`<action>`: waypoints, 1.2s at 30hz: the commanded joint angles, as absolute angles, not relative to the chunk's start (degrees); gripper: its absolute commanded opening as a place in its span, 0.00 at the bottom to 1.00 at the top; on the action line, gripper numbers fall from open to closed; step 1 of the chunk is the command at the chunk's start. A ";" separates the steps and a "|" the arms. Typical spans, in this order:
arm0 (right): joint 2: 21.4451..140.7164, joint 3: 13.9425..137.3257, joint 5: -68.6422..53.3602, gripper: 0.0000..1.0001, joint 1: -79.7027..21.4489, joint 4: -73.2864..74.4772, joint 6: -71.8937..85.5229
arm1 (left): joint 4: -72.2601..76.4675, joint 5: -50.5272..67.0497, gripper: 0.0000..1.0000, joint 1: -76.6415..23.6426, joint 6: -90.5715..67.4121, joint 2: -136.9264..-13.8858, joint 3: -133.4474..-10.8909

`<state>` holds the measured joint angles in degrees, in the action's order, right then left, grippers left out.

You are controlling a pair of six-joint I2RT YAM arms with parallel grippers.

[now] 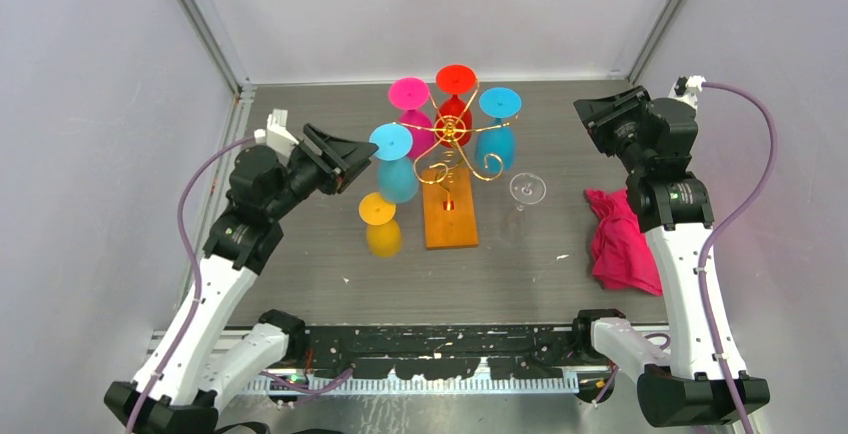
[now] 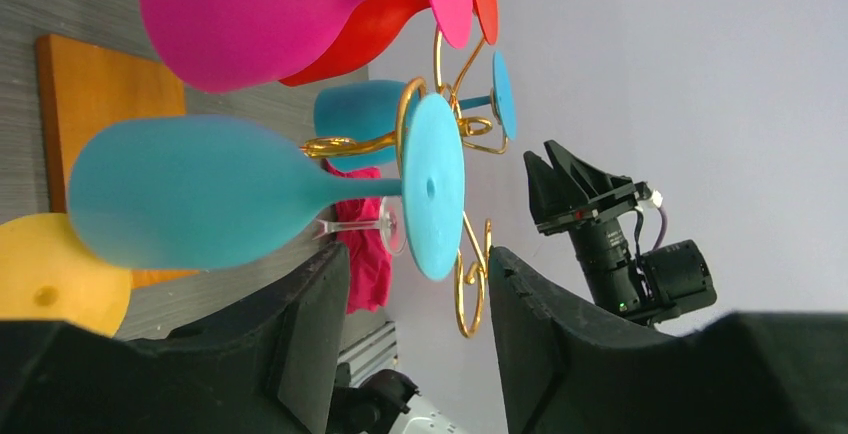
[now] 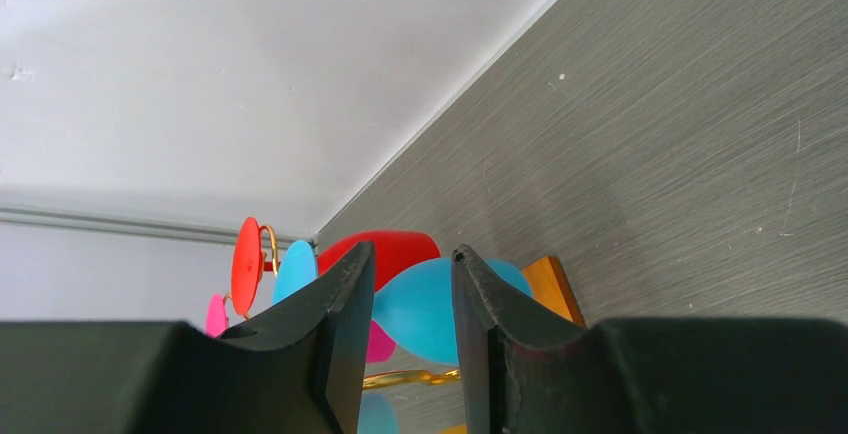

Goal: Place the wine glass upside down on the wine glass rack

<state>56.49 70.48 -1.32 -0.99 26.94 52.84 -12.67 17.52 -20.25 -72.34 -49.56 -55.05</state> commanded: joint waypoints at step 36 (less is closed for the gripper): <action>53.16 69.78 -1.14 0.40 -0.72 26.10 52.48 | -17.99 4.05 0.59 -20.48 -72.69 -26.80 -25.20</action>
